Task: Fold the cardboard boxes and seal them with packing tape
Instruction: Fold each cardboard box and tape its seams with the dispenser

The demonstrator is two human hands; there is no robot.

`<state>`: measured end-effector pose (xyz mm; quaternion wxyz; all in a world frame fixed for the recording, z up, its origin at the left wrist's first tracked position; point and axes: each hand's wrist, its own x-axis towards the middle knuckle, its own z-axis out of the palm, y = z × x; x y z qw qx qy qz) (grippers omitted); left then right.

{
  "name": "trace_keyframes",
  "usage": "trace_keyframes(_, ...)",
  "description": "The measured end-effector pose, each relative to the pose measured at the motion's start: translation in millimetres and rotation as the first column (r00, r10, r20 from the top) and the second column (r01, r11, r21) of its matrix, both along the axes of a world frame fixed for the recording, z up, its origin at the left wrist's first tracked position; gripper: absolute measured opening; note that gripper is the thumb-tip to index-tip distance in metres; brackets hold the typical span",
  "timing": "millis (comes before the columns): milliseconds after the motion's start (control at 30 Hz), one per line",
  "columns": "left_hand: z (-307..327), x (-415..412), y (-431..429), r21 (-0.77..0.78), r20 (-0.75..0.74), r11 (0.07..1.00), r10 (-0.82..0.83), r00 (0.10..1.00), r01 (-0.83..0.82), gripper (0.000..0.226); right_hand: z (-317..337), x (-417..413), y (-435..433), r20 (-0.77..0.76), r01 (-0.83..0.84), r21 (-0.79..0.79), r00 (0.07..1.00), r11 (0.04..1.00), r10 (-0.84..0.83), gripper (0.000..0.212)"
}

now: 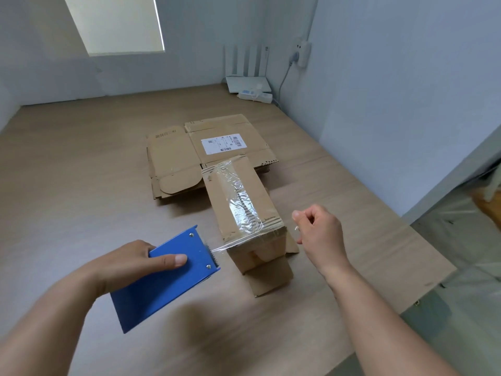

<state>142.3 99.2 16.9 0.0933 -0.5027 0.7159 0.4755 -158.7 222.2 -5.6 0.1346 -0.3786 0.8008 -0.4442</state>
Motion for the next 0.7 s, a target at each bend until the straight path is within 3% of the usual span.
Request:
trace_keyframes(267,-25,-19,-2,0.056,0.023,0.997,0.044,0.999,-0.045,0.091,-20,-5,-5,0.076,-0.006,0.107,0.997,0.994,-0.002,0.032)
trace_keyframes(500,-37,-59,8,0.126,-0.027,0.989,0.079,0.997,-0.075,0.091,-33,-22,-5,0.199,0.035,0.223,0.977,0.974,-0.081,0.030)
trace_keyframes(600,-41,-70,13,0.120,-0.045,0.989,0.093,0.995,-0.088,0.091,-25,-42,1,-0.054,0.174,0.431,0.985,0.886,-0.167,0.038)
trace_keyframes(633,-42,-72,15,0.115,-0.046,0.989,0.096,0.994,-0.090,0.092,-21,-46,3,-0.107,0.220,0.410,0.975,0.885,-0.192,0.041)
trace_keyframes(700,-43,-77,19,0.106,-0.046,0.989,0.111,0.993,-0.106,0.092,-15,-41,1,-0.135,0.204,0.249,0.975,0.947,-0.175,0.027)
